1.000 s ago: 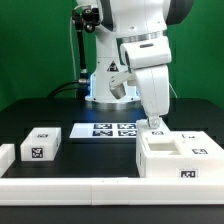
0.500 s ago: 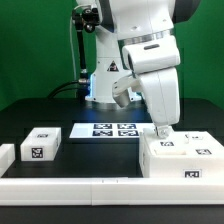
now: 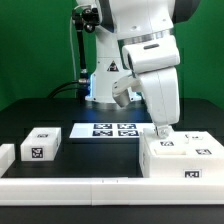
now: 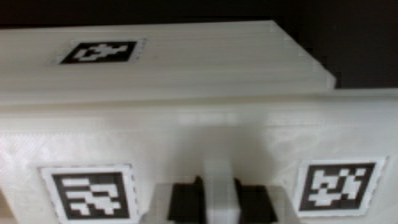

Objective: Assemble cabinet

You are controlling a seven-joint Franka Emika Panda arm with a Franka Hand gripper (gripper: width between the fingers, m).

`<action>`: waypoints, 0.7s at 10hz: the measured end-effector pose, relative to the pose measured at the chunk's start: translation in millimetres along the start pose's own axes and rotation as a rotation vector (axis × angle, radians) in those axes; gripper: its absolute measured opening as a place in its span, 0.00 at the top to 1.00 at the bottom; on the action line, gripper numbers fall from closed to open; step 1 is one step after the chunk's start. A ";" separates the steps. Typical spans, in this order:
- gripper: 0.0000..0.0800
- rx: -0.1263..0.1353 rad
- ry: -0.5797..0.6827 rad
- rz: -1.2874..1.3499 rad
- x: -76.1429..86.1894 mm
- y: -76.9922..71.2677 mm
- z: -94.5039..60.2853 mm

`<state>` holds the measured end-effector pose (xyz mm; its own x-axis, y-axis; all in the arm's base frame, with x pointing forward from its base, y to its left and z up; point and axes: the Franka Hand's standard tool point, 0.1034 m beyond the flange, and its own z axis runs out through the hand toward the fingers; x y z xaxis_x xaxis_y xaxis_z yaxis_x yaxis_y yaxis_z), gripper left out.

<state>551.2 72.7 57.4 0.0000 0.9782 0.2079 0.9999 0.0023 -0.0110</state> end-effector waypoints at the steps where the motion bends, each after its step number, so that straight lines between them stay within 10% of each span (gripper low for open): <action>1: 0.92 0.003 0.003 0.002 0.3 6.2 -0.4; 7: 0.92 0.018 0.022 0.006 0.0 33.2 0.2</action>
Offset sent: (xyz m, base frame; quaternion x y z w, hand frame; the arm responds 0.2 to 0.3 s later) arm 0.0304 0.0110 -0.0061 0.0149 0.0194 -0.0091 0.9997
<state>584.4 72.8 56.9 0.0066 0.9734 0.2291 0.9995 0.0004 -0.0302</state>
